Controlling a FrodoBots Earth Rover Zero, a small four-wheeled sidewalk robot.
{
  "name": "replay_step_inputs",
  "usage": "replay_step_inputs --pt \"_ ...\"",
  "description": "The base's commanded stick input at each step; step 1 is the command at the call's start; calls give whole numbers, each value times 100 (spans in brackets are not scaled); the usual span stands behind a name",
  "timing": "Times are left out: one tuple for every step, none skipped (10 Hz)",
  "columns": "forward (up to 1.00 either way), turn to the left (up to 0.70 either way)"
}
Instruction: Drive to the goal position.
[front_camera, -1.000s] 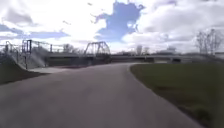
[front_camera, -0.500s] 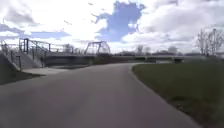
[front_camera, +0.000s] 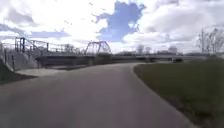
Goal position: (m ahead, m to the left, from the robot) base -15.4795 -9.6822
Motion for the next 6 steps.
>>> replay_step_inputs --pt "-100 0" --pt "-100 0" --pt "-100 0" --pt "-100 0" --pt "-68 0" --pt "0 0"
